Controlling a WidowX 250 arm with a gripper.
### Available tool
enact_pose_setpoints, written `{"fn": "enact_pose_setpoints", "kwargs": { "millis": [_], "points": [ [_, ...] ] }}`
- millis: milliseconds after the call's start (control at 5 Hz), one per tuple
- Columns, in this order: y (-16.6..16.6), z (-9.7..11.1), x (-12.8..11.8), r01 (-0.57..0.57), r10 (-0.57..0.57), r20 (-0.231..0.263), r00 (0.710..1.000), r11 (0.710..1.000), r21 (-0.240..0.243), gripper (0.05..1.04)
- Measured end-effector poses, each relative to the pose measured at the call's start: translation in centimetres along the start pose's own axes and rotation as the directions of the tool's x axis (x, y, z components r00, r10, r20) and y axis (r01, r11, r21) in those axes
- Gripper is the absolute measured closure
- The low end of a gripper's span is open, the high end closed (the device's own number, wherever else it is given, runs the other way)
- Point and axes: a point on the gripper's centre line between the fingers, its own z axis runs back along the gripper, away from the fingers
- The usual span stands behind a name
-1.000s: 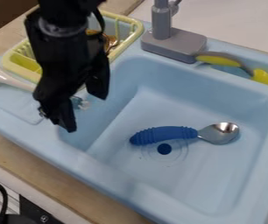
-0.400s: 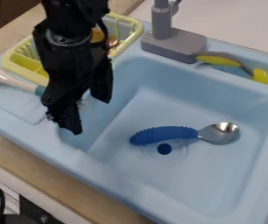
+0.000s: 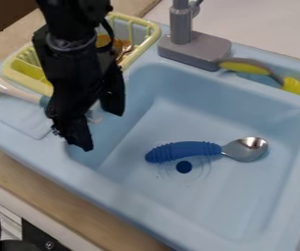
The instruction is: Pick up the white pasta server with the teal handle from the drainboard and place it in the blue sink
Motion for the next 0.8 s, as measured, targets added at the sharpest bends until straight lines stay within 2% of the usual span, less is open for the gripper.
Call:
{"fn": "enact_pose_setpoints", "kwargs": {
  "millis": [200, 600, 800],
  "points": [
    [-0.17, 0.0, 0.06, -0.008, 0.008, -0.013, 1.0, 1.0, -0.011, 0.117],
    [-0.34, 0.06, 0.44, -0.037, 0.035, -0.067, 0.997, 0.999, -0.027, 0.657],
    [-0.46, 0.12, 0.57, -0.046, 0.041, -0.11, 0.993, 0.998, -0.043, 0.849]
  ]
}}
